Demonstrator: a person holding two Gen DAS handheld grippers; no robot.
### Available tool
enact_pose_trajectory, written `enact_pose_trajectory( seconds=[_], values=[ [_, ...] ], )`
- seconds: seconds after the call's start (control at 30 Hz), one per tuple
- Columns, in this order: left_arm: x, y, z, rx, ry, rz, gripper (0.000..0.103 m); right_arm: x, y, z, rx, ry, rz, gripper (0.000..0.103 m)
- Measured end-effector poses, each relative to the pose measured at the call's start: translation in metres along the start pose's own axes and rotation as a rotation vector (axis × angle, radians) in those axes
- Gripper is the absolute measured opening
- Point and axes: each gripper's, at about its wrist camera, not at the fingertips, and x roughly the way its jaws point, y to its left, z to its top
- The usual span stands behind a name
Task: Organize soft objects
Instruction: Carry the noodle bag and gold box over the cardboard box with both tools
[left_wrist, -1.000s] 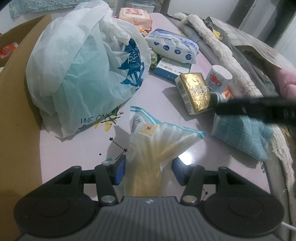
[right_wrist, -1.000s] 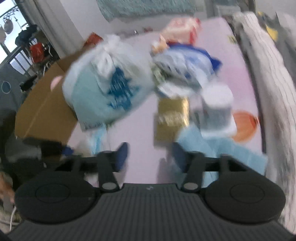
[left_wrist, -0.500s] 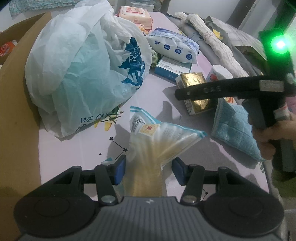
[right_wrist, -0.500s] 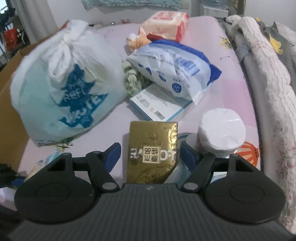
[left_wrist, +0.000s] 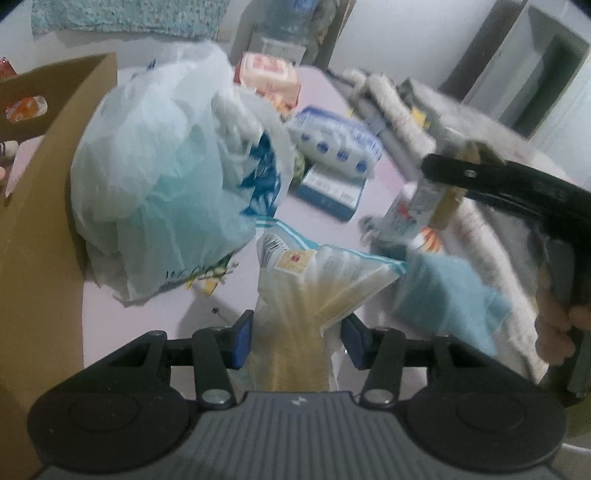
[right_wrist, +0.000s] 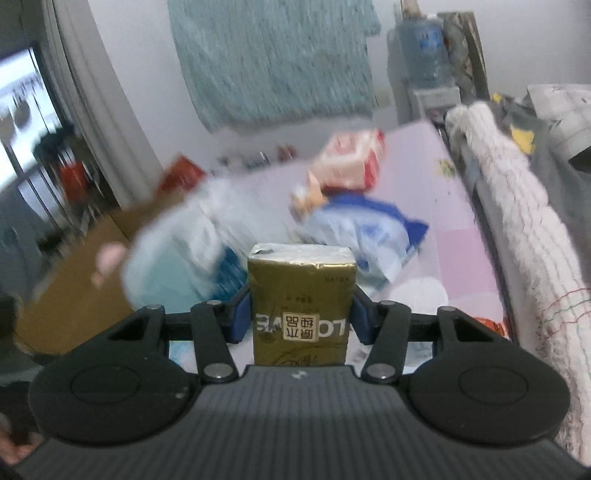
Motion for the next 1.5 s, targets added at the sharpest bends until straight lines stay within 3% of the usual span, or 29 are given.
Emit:
enact_pose_trajectory(
  seconds=[0.2,0.47,0.7,0.83,0.93,1.03,1.2,1.27,1.37,1.5],
  values=[
    [-0.036,-0.003,0.000,-0.027,-0.105,-0.062,0.051,-0.046,-0.006,0.012,0.108,-0.091,0.096,0.052],
    [-0.101,0.007,0.000,-0.072,-0.231,-0.083,0.051,-0.076,0.039,0.030,0.072,-0.123,0.225,0.052],
    [-0.180,0.051,0.005,-0.137,-0.374,0.004,0.051,-0.068,0.117,0.055,-0.024,-0.107,0.370,0.052],
    [-0.212,0.086,0.012,-0.170,-0.424,0.114,0.051,-0.045,0.165,0.068,-0.058,-0.063,0.448,0.052],
    [-0.217,0.120,0.021,-0.186,-0.403,0.218,0.051,-0.012,0.203,0.077,-0.072,0.012,0.479,0.052],
    [-0.197,0.161,0.036,-0.186,-0.301,0.363,0.051,0.035,0.240,0.083,-0.057,0.139,0.477,0.052],
    [-0.139,0.224,0.060,-0.144,-0.102,0.589,0.051,0.138,0.307,0.075,-0.106,0.385,0.351,0.052],
    [-0.124,0.239,0.065,-0.113,-0.049,0.630,0.051,0.174,0.332,0.067,-0.143,0.467,0.308,0.052],
    [-0.101,0.252,0.070,-0.088,0.015,0.621,0.051,0.218,0.359,0.054,-0.159,0.567,0.252,0.052],
    [-0.078,0.255,0.069,-0.057,0.058,0.644,0.053,0.260,0.364,0.040,-0.153,0.653,0.161,0.053]
  ],
)
